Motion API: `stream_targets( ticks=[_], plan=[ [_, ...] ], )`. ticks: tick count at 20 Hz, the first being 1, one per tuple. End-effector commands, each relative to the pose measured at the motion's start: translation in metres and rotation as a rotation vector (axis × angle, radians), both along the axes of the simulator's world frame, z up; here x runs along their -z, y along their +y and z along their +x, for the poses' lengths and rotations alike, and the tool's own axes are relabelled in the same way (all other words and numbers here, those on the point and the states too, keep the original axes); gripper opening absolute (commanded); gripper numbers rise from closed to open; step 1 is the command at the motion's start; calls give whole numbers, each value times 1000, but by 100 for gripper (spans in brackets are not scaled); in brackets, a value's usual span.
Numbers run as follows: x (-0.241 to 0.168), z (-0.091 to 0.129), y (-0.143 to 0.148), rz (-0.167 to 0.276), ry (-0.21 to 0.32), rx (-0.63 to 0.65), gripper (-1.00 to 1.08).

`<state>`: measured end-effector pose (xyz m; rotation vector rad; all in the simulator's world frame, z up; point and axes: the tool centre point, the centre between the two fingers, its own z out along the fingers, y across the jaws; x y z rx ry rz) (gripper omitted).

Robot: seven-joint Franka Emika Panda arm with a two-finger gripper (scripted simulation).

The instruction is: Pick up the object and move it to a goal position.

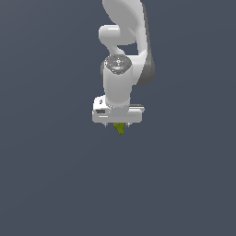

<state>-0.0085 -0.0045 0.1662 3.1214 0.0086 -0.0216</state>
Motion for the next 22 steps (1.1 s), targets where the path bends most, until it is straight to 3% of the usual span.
stream_targets(
  ticks=[1,22],
  plan=[
    [0,0,0,0,0,0,100],
    [15,-17,-5,21,12,25,100]
  ],
)
